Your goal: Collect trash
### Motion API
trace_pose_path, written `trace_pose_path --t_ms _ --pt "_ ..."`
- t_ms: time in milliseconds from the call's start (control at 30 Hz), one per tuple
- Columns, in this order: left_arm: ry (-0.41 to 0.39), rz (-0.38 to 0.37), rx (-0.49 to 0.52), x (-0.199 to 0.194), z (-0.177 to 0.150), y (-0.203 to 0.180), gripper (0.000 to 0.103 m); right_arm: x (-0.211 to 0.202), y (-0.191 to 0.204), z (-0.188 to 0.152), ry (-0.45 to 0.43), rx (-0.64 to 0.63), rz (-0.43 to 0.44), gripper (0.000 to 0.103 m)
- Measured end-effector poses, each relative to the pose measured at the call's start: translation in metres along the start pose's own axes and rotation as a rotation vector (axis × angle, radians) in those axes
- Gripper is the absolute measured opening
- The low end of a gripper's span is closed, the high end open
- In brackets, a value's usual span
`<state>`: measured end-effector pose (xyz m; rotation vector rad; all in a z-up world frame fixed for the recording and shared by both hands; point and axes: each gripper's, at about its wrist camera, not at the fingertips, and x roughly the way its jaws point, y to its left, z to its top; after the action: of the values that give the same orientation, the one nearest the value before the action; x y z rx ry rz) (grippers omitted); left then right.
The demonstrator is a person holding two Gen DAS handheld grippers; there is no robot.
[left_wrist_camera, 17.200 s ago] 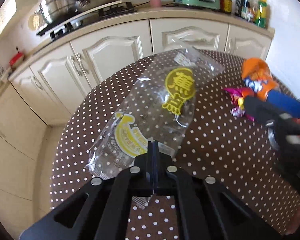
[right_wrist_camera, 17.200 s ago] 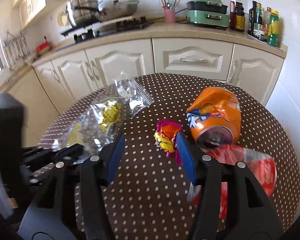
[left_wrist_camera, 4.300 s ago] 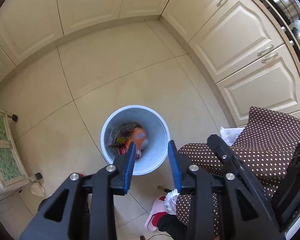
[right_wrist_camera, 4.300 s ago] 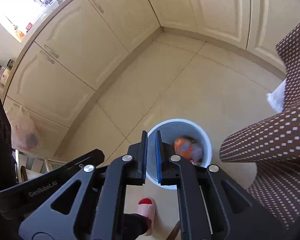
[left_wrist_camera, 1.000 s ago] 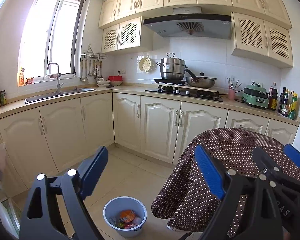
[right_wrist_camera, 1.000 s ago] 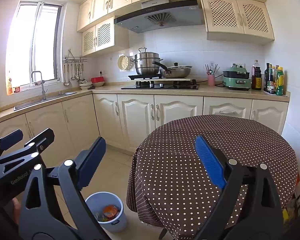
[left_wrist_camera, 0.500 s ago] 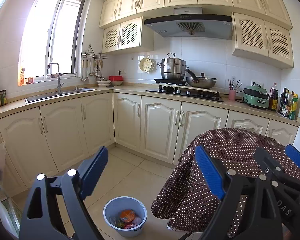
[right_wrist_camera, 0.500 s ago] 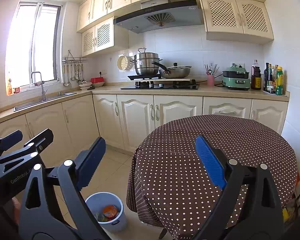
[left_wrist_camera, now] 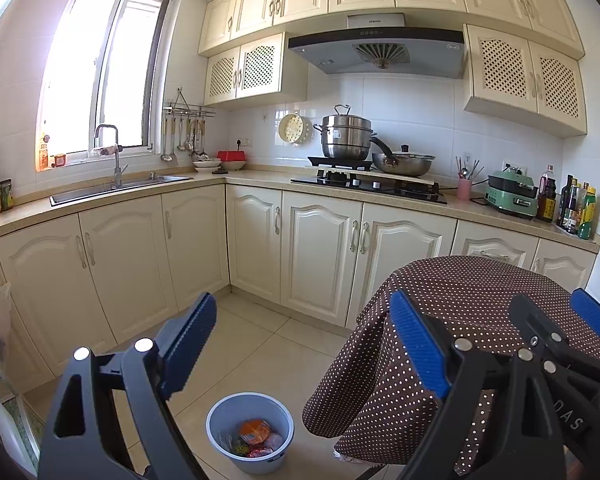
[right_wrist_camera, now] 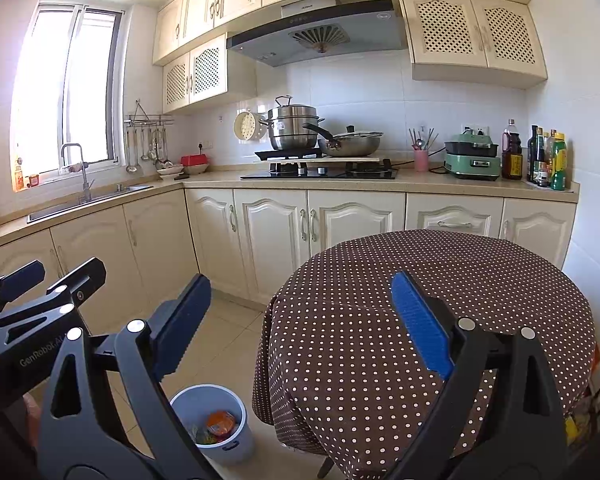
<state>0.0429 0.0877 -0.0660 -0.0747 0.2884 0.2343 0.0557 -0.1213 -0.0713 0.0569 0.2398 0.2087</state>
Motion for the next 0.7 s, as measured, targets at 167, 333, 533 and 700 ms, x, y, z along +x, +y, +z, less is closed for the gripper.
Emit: trace_pose_path --t_ms 167,333,533,700 --pt "0.002 0.0 0.0 0.0007 0.0006 0.0003 0.087 0.0009 -0.0001 0.0 0.001 0.0 -0.002 0.091" --pt "0.0 -0.003 0.001 0.0005 0.0018 0.0001 0.087 0.0015 0.0014 -0.0001 0.001 -0.003 -0.007 0.091" --pt "0.002 -0.001 0.003 0.0006 0.0017 -0.0023 0.087 0.0015 0.0013 0.0 0.001 -0.003 -0.007 0.091" --pt "0.004 -0.001 0.004 0.0011 0.0015 -0.0023 0.087 0.0022 0.0019 -0.0011 0.004 -0.003 -0.01 0.091"
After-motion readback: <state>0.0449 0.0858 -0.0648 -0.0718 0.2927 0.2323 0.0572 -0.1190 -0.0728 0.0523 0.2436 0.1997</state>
